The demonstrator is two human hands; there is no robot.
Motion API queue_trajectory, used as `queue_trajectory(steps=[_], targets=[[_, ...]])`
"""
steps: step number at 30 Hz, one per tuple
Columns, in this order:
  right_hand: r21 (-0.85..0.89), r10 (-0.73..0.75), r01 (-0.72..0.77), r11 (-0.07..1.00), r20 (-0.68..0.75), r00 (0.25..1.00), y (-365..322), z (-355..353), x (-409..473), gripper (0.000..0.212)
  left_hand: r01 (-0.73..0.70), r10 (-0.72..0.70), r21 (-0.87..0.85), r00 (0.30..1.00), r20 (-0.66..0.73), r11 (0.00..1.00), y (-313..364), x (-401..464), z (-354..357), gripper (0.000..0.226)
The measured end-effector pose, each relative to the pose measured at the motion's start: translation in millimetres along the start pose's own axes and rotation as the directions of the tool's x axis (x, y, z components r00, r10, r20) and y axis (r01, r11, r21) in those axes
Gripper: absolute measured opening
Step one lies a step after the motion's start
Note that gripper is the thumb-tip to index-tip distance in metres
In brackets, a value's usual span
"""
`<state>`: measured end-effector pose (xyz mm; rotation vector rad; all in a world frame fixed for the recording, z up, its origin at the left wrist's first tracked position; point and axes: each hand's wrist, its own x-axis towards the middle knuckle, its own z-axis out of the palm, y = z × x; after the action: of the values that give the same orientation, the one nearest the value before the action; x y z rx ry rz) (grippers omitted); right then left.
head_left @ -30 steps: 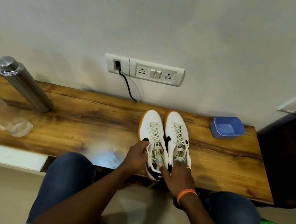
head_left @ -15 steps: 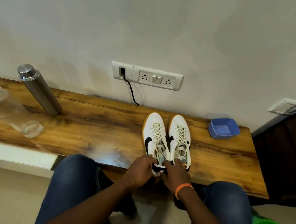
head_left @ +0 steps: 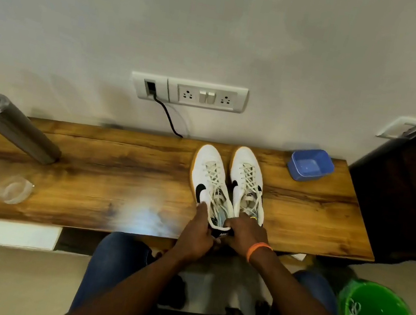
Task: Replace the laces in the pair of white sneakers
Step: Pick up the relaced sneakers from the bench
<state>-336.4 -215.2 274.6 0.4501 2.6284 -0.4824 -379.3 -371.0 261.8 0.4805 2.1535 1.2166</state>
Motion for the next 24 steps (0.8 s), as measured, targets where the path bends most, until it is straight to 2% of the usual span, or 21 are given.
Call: queue_trajectory(steps=[3,6,14,19,24], targets=[[0.012,0.0,0.0,1.0,0.01,1.0,-3.3,-7.6,8.8,0.04,0.018,-0.015,0.054,0.999,-0.048,0.998,0.9,16.5,-4.4,0.079],[0.05,-0.024,0.022,0.998,0.042,0.999,-1.8,-26.1,9.3,0.038,0.102,-0.101,0.015,0.994,-0.045,0.995,23.9,20.9,-11.5,0.071],[0.064,-0.06,0.052,0.997,0.137,0.989,7.0,-163.2,-25.2,0.031,0.252,-0.25,0.011,0.964,-0.087,0.968,159.3,11.3,-34.1,0.042],[0.068,-0.145,0.135,0.988,0.163,0.976,57.7,-217.8,-62.7,0.035,0.316,-0.311,-0.001,0.933,-0.18,0.949,244.6,-10.0,7.8,0.041],[0.023,-0.285,0.284,0.959,0.098,0.954,115.0,-254.8,-100.8,0.034,0.365,-0.38,-0.107,0.875,-0.3,0.925,315.6,-28.7,63.5,0.041]])
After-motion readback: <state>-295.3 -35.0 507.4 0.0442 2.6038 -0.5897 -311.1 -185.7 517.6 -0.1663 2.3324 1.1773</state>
